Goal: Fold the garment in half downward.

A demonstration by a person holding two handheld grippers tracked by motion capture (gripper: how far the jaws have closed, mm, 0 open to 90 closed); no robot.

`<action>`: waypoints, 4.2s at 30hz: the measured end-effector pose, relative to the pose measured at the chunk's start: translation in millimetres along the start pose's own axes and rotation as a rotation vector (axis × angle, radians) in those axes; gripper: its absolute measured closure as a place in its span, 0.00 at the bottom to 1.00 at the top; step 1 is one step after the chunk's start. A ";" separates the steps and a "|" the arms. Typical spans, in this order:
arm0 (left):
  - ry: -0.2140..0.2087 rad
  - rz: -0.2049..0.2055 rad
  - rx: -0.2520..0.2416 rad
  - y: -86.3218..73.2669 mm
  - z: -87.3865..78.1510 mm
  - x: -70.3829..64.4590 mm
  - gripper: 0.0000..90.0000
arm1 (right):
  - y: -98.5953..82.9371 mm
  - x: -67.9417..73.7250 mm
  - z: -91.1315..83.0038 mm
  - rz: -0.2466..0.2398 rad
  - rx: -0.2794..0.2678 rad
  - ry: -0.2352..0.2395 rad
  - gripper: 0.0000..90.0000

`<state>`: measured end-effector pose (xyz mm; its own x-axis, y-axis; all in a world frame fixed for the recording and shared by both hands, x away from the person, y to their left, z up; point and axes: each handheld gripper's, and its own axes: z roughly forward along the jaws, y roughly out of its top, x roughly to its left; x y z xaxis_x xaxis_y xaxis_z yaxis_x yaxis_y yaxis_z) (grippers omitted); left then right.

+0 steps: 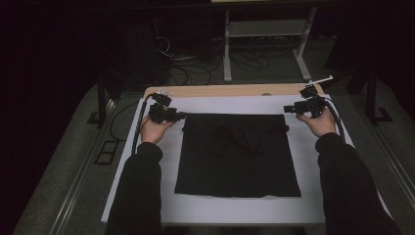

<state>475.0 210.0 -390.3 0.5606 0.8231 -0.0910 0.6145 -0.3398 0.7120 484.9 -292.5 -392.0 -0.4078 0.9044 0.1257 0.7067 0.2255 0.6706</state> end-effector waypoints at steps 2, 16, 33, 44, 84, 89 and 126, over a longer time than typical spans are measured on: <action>-0.028 -0.026 -0.023 -2.9 0.2 0.6 0.43 | -2.0 -1.8 0.0 0.011 0.001 0.018 0.31; -0.157 -0.112 -0.082 -16.5 -5.3 -2.8 0.00 | -15.2 -0.8 -16.1 0.033 -0.057 0.077 0.00; -0.215 -0.050 -0.140 -24.8 -4.8 -22.4 0.00 | -19.0 29.2 -18.6 -0.026 -0.084 0.178 0.04; -0.277 -0.005 -0.125 -29.7 6.0 -38.8 0.00 | -18.1 51.1 -11.4 -0.074 -0.081 0.246 0.14; -0.362 0.079 -0.090 -35.3 32.6 -69.2 0.25 | -17.0 97.2 26.2 -0.163 0.022 0.356 0.50; -0.353 0.086 -0.093 -35.8 34.7 -69.9 0.29 | -17.1 98.2 30.8 -0.160 0.023 0.338 0.49; -0.330 0.166 -0.097 -27.5 53.4 -92.3 0.78 | -25.3 113.7 59.7 -0.209 0.102 0.271 0.91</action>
<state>436.0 119.0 -438.6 0.8065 0.5643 -0.1763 0.4532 -0.3986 0.7974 455.1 -173.7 -438.4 -0.6784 0.7090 0.1926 0.6406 0.4426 0.6275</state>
